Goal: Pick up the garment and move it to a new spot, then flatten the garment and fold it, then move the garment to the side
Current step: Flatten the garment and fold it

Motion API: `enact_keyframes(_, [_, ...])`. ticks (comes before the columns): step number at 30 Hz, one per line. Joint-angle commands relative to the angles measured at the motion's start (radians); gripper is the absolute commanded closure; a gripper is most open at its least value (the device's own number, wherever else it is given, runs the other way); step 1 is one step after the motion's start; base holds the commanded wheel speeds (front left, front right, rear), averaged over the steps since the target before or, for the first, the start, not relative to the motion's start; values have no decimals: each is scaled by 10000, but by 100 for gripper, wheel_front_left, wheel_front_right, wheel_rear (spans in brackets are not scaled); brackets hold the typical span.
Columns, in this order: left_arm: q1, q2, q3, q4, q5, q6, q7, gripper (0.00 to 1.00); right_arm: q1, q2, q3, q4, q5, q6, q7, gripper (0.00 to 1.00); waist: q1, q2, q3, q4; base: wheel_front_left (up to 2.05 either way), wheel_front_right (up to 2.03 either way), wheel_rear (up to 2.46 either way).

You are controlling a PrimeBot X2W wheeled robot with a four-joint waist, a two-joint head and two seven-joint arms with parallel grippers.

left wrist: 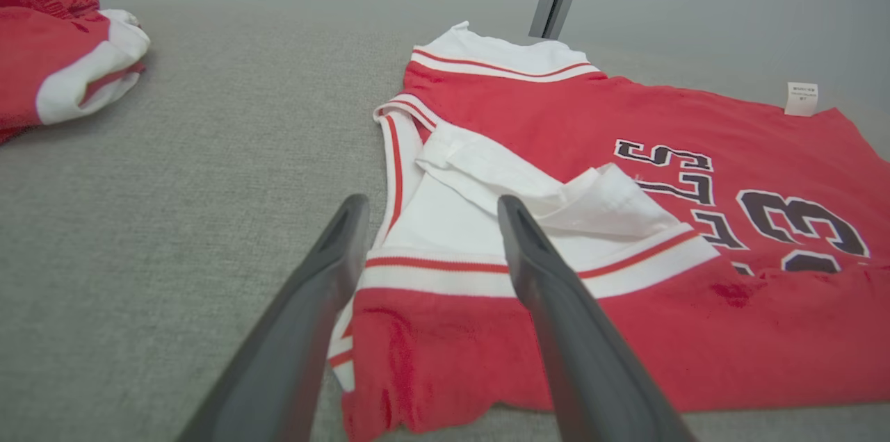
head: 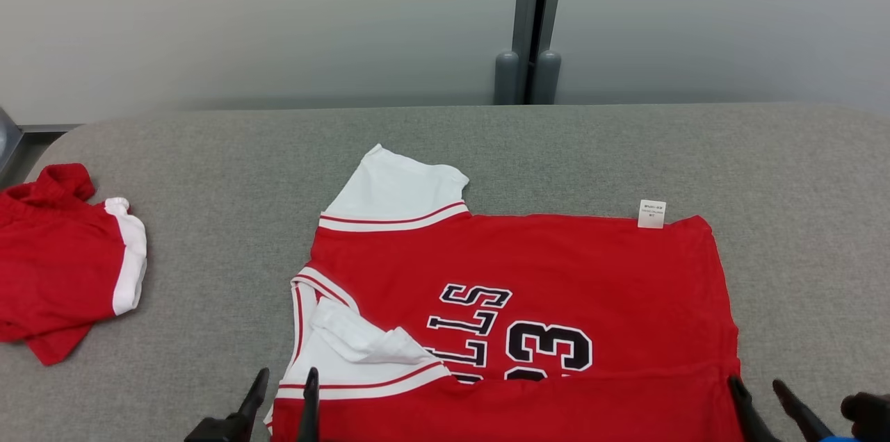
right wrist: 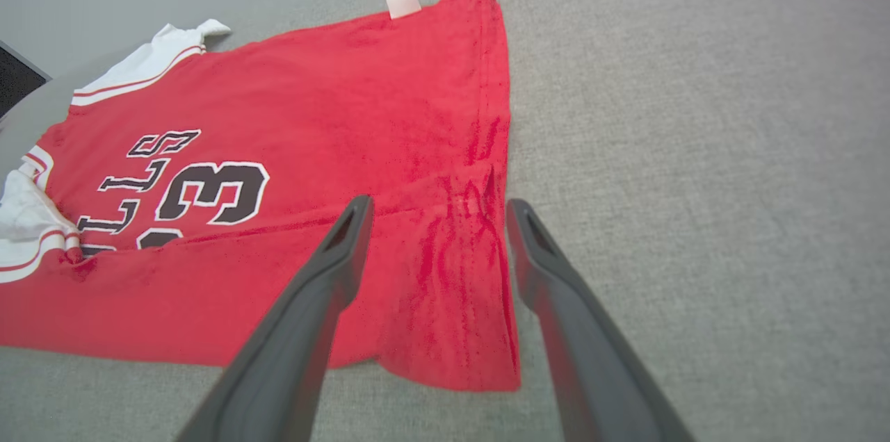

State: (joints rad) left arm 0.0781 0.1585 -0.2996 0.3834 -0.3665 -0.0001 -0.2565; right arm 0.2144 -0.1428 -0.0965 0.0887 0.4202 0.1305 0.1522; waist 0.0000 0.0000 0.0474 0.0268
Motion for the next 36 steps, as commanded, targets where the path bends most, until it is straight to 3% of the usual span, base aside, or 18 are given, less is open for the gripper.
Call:
enact_keyframes(1, [-282,74,123,-115,63,53,-44,0,-304,-84,-76,-99,-67,6,-173,0,0,0,13,-45,0,0,0])
enact_keyframes(7, [-837,90,480,-675,341,230,-98,0,-1042,16,-311,-357,-385,6,-1097,0,0,0,17,-245,0,0,0])
enact_keyframes(20, [-1907,14,1395,-1530,835,340,-97,0,-2412,438,220,-357,-1090,6,-2364,0,0,0,20,-509,0,0,0])
enact_keyframes(36, [-1762,90,2261,-1420,1237,218,-98,0,-2744,799,557,333,-1601,6,-2818,0,0,0,72,-426,0,0,0])
